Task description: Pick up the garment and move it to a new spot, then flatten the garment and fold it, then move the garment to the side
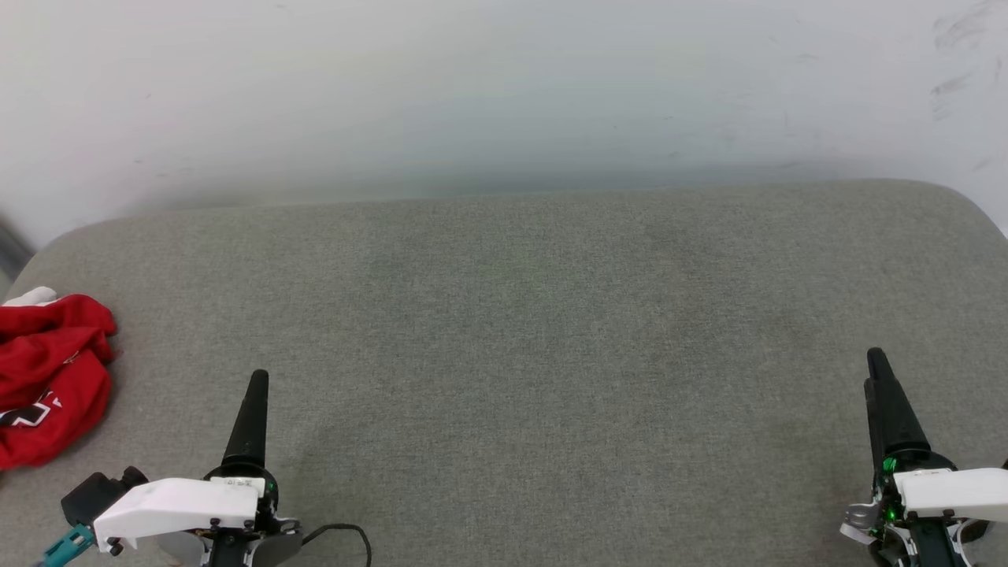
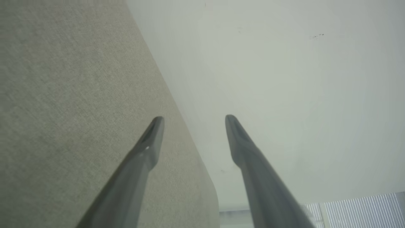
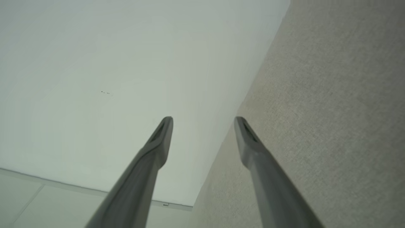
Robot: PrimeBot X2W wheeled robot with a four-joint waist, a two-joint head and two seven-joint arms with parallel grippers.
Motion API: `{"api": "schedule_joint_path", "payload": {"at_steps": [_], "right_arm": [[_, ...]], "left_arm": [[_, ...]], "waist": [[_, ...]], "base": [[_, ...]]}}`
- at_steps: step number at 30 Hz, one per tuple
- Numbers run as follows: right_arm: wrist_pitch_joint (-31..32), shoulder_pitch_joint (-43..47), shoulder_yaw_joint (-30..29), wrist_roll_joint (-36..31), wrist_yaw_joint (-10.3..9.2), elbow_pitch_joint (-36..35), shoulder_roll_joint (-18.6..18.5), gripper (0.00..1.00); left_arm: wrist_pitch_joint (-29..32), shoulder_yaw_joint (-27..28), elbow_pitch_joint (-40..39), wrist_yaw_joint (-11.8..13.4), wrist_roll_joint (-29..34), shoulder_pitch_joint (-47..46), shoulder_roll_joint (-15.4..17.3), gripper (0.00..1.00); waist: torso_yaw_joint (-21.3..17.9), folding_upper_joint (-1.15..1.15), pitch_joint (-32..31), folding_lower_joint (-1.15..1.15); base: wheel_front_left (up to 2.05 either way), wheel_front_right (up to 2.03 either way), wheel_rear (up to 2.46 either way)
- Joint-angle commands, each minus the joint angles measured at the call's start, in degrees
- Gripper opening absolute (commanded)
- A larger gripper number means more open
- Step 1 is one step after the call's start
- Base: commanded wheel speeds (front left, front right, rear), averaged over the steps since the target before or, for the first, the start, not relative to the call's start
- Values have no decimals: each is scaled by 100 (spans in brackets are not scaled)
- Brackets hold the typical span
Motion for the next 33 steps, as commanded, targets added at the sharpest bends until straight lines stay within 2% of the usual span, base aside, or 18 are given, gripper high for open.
{"api": "schedule_joint_path", "payload": {"at_steps": [1, 19, 33], "right_arm": [[-73, -16, -4, -317, 1, -220, -9, 100], [-438, 204, 334, -2672, 1, -889, -9, 100], [-693, 397, 484, -4107, 2, -858, -8, 100]], "left_arm": [[-76, -25, -211, 95, 326, -33, 13, 100], [-440, -342, -621, 684, 2317, 247, 15, 100], [-697, -586, -788, 932, 3594, 434, 16, 100]], "waist": [[-1, 0, 0, 0], [8, 0, -3, 0], [11, 0, -3, 0]], "base": [[0, 0, 0], [0, 0, 0], [0, 0, 0]]}}
